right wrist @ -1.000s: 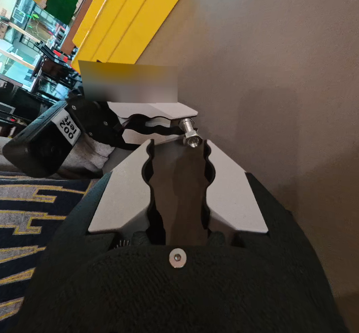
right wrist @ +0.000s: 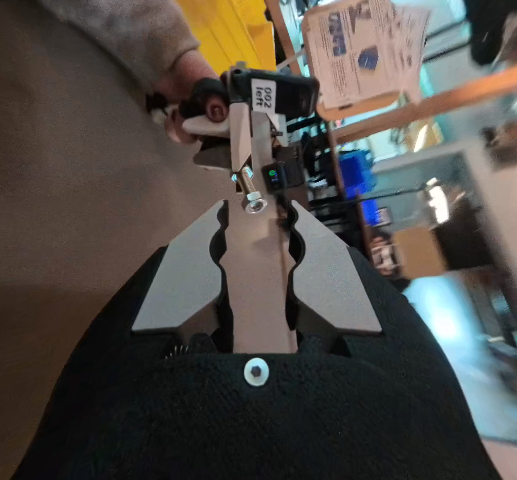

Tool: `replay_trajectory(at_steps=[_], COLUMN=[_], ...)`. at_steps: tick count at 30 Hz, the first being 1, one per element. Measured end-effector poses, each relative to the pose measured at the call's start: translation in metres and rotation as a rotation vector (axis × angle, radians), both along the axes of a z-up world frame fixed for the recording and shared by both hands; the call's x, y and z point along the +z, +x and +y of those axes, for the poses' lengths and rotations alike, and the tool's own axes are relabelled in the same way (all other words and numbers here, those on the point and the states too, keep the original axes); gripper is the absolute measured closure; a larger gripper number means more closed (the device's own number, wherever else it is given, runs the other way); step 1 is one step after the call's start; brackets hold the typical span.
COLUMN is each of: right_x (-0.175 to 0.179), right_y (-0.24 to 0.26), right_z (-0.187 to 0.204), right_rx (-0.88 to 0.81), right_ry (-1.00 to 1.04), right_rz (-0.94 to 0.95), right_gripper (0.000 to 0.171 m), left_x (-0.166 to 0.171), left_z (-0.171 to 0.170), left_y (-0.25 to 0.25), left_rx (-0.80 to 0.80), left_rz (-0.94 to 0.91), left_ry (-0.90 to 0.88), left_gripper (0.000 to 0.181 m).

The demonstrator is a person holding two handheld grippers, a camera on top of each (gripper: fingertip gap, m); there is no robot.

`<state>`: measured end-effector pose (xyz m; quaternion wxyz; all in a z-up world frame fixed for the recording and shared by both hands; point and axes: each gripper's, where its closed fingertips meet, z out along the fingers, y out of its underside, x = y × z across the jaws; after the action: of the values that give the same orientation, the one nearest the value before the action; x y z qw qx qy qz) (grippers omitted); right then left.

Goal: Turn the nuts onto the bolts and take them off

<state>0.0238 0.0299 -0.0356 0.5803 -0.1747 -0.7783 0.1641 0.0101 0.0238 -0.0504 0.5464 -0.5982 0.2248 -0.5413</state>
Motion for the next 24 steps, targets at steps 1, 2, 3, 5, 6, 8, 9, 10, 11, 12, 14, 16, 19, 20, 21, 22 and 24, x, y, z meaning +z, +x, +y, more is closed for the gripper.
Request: replay_trajectory(at_steps=[1,2,3,5,6,8,9,10,11,12,14,16,19,20,21,22,24], right_x=[0.004,0.009,0.013,0.015,0.015,0.010,0.006,0.004,0.003,0.004,0.006,0.014,0.011,0.010,0.009,0.010,0.011], right_y=[0.001,0.001,0.001,0.002,0.002,0.002,0.001,0.001,-0.001,-0.003,-0.006,-0.010,-0.012,-0.011,-0.010,-0.010,-0.010], right_z=[0.005,0.010,0.016,0.015,0.010,0.002,-0.001,-0.005,-0.007,-0.008,-0.007,-0.007,0.000,0.002,0.004,0.006,0.007], right_rx=[-0.044,-0.090,-0.130,-0.124,-0.098,-0.082,-0.086,-0.080,-0.079,-0.075,-0.074,-0.037,-0.080,-0.090,-0.093,-0.094,-0.088], right_ry=[-0.238,-0.481,-0.715,-1.121,-1.284,-1.479,-1.514,-1.532,-1.541,-1.540,-1.520,-1.492,-1.487,-1.503,-1.531,-1.559,-1.590], right_rz=[-0.047,-0.082,-0.116,-0.230,-0.294,-0.423,-0.459,-0.483,-0.492,-0.491,-0.470,-0.416,-0.379,-0.378,-0.378,-0.374,-0.375], right_gripper=[0.126,0.120,0.121,0.120,0.122,0.121,0.121,0.121,0.121,0.121,0.121,0.119,0.118,0.119,0.120,0.121,0.127], left_x=[0.007,0.015,0.022,0.028,0.027,0.027,0.026,0.024,0.023,0.020,0.016,0.022,0.019,0.017,0.016,0.015,0.012], left_z=[0.005,0.009,0.012,0.014,0.016,0.018,0.020,0.021,0.021,0.022,0.024,0.021,0.022,0.022,0.021,0.021,0.022], left_y=[-0.006,-0.013,-0.020,-0.027,-0.027,-0.022,-0.019,-0.016,-0.012,-0.008,-0.005,-0.006,-0.009,-0.009,-0.008,-0.007,-0.002], left_rx=[0.111,0.239,0.368,0.543,0.610,0.695,0.725,0.739,0.742,0.740,0.750,0.754,0.773,0.776,0.774,0.774,0.759], left_rz=[0.017,0.044,0.093,0.237,0.325,0.475,0.530,0.575,0.608,0.639,0.682,0.655,0.711,0.722,0.722,0.728,0.756], left_ry=[0.085,0.185,0.280,0.389,0.433,0.507,0.537,0.558,0.575,0.587,0.601,0.620,0.630,0.634,0.636,0.638,0.646], left_gripper=[0.166,0.166,0.166,0.166,0.166,0.166,0.166,0.166,0.166,0.166,0.166,0.166,0.166,0.166,0.166,0.166,0.166])
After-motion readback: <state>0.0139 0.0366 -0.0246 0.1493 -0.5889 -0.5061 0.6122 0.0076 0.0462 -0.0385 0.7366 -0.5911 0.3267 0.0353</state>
